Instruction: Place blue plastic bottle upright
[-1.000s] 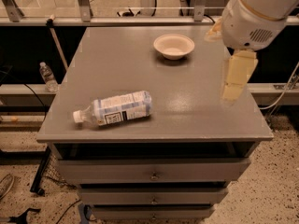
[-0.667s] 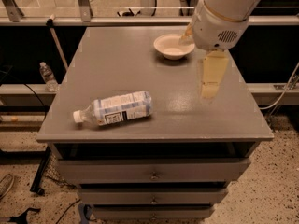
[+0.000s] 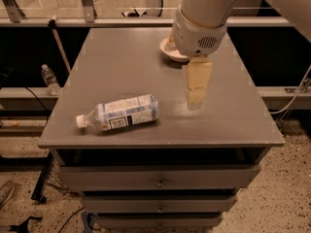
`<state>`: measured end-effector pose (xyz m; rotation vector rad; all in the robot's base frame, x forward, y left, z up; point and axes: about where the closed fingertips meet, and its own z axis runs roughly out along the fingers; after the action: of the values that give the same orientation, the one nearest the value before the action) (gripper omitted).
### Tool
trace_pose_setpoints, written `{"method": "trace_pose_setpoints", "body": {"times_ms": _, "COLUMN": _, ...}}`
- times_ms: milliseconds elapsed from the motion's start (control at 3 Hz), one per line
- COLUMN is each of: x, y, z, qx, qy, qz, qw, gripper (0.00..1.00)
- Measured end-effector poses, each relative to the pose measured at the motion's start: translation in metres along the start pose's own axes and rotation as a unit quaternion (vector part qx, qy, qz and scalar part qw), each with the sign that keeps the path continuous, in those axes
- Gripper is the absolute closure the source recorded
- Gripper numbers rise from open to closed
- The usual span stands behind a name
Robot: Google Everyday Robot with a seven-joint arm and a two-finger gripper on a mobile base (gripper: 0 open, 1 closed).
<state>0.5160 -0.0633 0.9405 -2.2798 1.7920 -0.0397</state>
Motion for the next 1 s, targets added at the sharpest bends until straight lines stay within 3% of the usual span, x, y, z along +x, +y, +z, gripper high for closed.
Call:
{"method": "trace_pose_setpoints", "body": {"times_ms": 333, "x": -0.008, "y": -0.008, "z": 0.011, "qx": -0.008, "qy": -0.006, "qz": -0.001, "qw": 0.9999, "gripper": 0.00}}
{"method": "trace_pose_setpoints", "body": {"times_ms": 1000, "x": -0.067, "y": -0.022, "z": 0.045, "qx": -0.019, "qy": 0.015, "qz": 0.007, "qw": 0.9997, "gripper": 0.00}}
